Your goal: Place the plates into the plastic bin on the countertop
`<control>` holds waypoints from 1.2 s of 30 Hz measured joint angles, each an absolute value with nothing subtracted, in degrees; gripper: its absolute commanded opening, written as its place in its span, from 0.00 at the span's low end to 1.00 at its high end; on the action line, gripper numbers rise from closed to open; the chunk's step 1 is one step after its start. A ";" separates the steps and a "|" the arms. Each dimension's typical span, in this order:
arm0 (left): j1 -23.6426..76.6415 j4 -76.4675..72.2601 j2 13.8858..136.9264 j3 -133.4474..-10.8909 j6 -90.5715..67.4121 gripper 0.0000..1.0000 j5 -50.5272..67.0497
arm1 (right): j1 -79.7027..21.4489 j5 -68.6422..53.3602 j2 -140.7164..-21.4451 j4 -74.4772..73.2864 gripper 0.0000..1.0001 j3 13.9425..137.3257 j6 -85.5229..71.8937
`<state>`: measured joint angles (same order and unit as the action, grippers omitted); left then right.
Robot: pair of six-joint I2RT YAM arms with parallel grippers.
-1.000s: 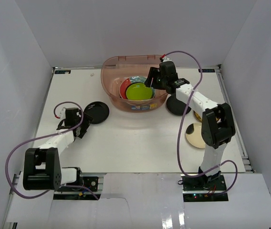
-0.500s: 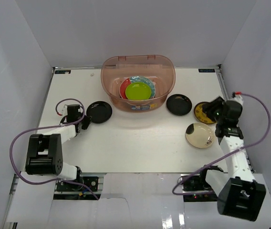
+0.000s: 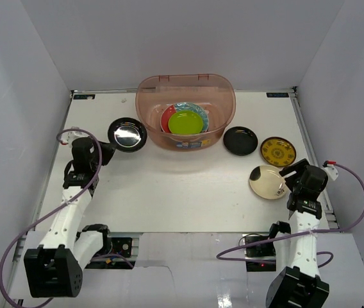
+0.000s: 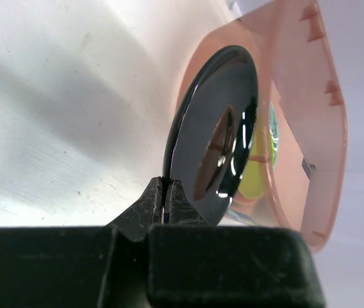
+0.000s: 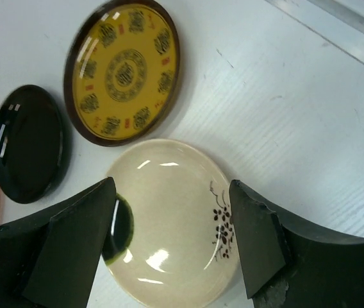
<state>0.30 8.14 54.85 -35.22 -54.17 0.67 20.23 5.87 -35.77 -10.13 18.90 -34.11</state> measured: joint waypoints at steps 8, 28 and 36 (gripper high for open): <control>5.76 16.64 44.86 -36.03 -55.05 0.00 11.20 | 20.88 4.34 -39.33 -14.66 0.78 13.91 -34.50; 13.45 17.78 69.17 -69.14 -48.14 0.00 14.20 | 21.32 -8.38 -33.69 -12.71 0.08 8.88 -38.57; 20.10 23.40 94.48 -87.66 -39.99 0.00 10.92 | 20.99 -9.82 -28.64 -25.47 0.08 20.67 -38.09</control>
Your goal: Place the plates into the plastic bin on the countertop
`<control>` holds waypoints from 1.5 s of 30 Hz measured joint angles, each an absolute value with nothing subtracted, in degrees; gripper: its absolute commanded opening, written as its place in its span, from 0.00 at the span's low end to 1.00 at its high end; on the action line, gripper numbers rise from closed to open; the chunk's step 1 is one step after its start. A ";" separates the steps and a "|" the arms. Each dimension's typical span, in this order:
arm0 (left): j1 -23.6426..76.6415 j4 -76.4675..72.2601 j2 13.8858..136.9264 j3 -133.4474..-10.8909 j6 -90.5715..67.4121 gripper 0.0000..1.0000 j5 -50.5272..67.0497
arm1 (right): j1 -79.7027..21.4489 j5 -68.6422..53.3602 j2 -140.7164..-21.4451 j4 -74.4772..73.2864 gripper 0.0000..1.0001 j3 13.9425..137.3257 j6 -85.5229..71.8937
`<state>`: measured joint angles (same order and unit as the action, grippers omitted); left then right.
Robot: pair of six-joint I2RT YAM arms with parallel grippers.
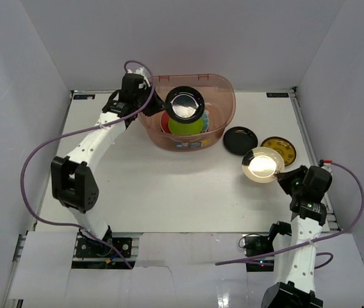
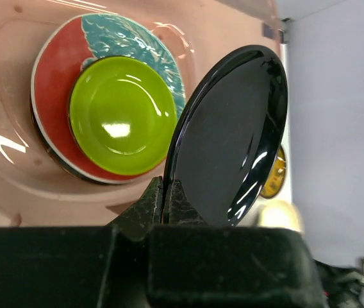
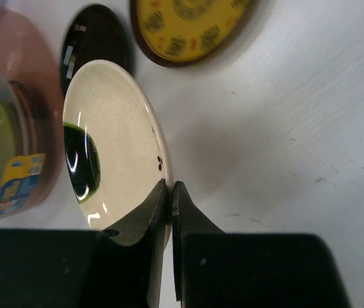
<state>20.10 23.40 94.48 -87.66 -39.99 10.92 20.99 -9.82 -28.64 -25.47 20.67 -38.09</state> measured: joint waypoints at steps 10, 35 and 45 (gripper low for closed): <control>22.09 32.14 112.49 -101.36 -33.15 0.00 9.19 | 20.71 -16.99 -34.96 -19.84 0.08 44.58 -39.62; 21.61 34.22 112.79 -107.85 -30.24 0.85 3.90 | -20.38 -5.45 -92.20 -9.28 0.08 78.00 -28.91; 24.53 18.48 69.67 -68.66 -34.28 0.78 8.99 | -25.08 -3.60 -108.29 -12.01 0.28 90.45 -26.94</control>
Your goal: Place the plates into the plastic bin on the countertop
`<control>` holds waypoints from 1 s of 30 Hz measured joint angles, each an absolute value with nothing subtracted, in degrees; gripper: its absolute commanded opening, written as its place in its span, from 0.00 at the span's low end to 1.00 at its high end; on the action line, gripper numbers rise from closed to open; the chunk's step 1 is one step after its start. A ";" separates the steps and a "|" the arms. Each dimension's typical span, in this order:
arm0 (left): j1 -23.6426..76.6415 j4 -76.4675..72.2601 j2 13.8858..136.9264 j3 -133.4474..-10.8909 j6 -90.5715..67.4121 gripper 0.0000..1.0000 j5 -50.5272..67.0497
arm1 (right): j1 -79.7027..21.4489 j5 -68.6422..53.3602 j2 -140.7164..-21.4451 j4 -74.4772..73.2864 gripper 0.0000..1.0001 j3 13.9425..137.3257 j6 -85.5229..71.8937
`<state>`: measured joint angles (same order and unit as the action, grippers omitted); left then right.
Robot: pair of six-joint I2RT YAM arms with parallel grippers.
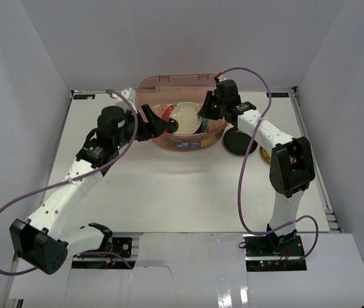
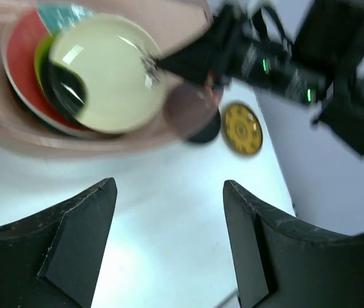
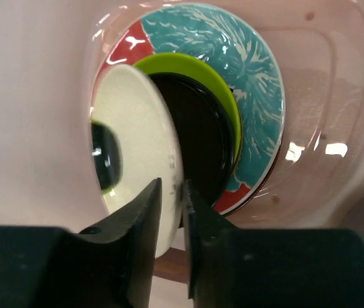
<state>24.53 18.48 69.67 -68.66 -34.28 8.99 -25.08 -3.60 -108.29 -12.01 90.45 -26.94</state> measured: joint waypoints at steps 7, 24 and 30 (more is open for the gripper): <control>33.82 15.05 58.06 -41.21 -40.66 0.77 10.31 | -25.34 -1.63 -109.62 -13.82 0.66 92.05 -26.61; 38.79 12.49 34.04 -37.69 -29.63 0.88 19.40 | 22.09 4.14 -59.02 -0.73 0.60 29.58 -37.28; 38.85 15.88 33.17 -38.37 -24.95 0.88 15.18 | 26.09 0.08 -71.35 4.97 0.61 27.70 -40.69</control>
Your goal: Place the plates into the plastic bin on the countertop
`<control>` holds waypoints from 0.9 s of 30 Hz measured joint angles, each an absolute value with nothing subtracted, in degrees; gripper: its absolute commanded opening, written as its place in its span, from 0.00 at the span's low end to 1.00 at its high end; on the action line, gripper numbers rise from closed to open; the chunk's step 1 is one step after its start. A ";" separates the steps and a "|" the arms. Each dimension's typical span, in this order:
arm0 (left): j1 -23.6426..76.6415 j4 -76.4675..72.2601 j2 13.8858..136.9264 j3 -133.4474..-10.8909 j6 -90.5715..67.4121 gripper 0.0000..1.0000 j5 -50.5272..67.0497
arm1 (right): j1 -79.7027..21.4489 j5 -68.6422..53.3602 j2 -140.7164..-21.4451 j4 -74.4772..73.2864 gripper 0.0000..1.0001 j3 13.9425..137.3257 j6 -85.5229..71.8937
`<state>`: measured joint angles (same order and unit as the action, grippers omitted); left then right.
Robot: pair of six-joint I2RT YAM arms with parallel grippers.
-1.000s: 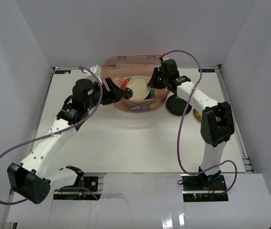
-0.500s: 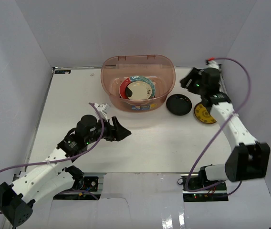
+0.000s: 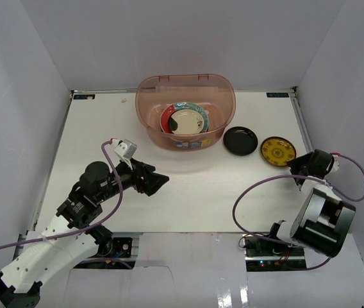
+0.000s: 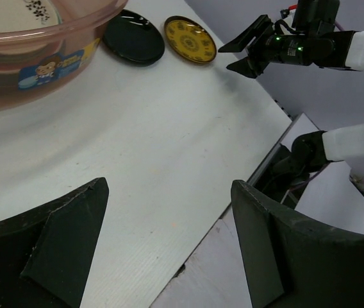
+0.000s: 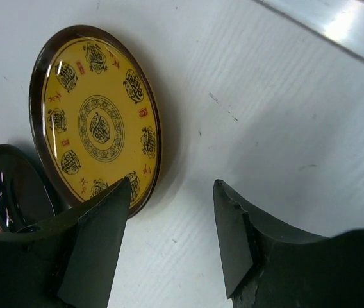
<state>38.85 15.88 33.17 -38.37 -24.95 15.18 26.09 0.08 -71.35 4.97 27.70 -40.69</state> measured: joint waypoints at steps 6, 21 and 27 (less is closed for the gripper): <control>38.83 18.06 33.91 -38.37 -22.72 0.88 11.77 | 26.13 -6.90 -84.42 16.71 0.19 29.21 -44.93; 34.35 18.87 33.04 -38.35 -22.39 0.95 8.54 | 14.20 -3.86 -60.05 16.29 0.08 42.39 -45.34; 33.76 18.92 31.57 -38.33 -22.59 0.95 6.85 | -8.10 -4.93 -76.36 12.27 0.08 72.86 -36.56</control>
<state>33.76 18.92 31.57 -38.33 -22.59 6.85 -8.10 -4.93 -76.36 12.27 72.86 -36.56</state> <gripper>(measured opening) 0.948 0.086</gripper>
